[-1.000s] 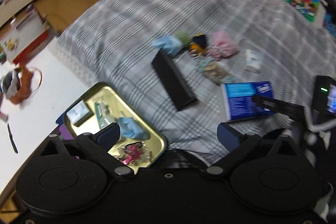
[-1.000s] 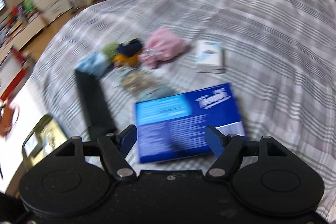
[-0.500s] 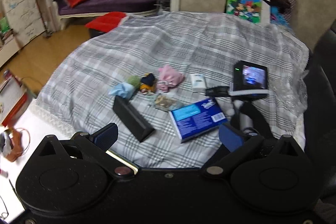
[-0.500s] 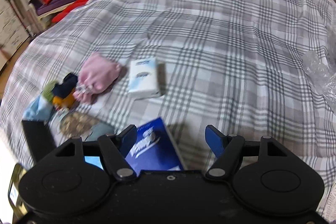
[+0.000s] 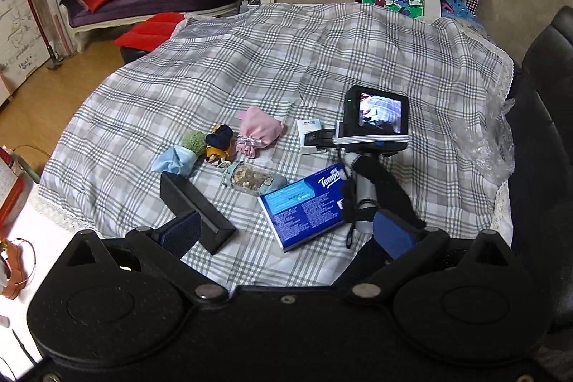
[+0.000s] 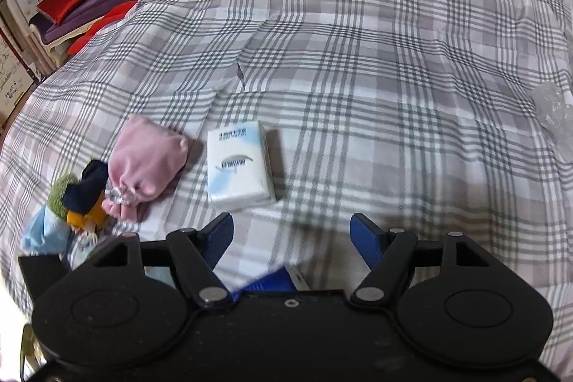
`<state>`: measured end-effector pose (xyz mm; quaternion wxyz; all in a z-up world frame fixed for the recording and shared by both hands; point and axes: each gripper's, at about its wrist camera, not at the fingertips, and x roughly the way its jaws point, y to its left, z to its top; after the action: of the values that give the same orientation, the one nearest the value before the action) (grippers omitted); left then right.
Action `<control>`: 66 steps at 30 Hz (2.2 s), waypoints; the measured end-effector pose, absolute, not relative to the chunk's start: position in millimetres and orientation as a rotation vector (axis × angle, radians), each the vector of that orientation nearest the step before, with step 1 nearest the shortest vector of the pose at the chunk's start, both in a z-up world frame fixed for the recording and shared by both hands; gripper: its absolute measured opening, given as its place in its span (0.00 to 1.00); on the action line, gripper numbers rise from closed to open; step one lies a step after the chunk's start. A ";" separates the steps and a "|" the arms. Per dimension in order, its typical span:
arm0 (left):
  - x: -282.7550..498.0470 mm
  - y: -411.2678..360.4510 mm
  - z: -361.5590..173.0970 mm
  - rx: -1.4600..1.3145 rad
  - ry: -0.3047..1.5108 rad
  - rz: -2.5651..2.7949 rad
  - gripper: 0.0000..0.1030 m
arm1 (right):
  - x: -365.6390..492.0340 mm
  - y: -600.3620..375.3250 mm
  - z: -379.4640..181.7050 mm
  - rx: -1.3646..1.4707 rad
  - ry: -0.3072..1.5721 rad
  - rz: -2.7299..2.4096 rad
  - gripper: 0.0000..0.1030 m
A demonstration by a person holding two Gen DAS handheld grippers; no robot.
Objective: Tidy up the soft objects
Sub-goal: 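Move the right tool toward the white tissue pack while the left tool approaches the pink pouch, then grasp the white tissue pack with the right tool while the left tool grasps the pink pouch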
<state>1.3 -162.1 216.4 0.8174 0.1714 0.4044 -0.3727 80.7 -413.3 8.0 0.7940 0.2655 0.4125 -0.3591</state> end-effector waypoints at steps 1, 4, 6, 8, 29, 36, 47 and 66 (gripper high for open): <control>4.0 -166.1 216.5 0.366 0.859 -0.795 0.96 | 85.4 -415.7 6.6 0.574 0.887 -0.774 0.69; 21.9 -177.9 212.4 0.359 0.853 -0.785 0.96 | 100.9 -422.2 2.3 0.583 0.894 -0.792 0.71; 42.1 -185.1 205.8 0.347 0.860 -0.761 0.96 | 111.2 -426.7 -1.1 0.588 0.901 -0.803 0.73; 66.6 -191.7 197.8 0.334 0.874 -0.715 0.96 | 120.9 -430.2 -4.7 0.589 0.899 -0.813 0.76; 240.6 -268.8 52.8 0.335 1.057 -0.497 0.96 | 161.7 -430.0 -44.4 0.448 0.979 -0.721 0.52; 243.7 -319.4 35.9 0.367 1.054 -0.552 0.96 | 131.4 -444.0 -30.5 0.513 0.880 -0.793 0.49; 246.5 -388.7 -12.2 0.456 1.104 -0.596 0.95 | 88.0 -468.3 -23.8 0.623 0.765 -0.933 0.49; 276.1 -386.1 -25.7 0.324 1.234 -0.612 0.71 | 95.2 -473.5 -33.2 0.629 0.777 -0.949 0.50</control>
<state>276.1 -386.1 -25.7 0.7598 0.1490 0.5669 -0.2812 95.2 -473.5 -33.2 0.7719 0.2902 0.3583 -0.4378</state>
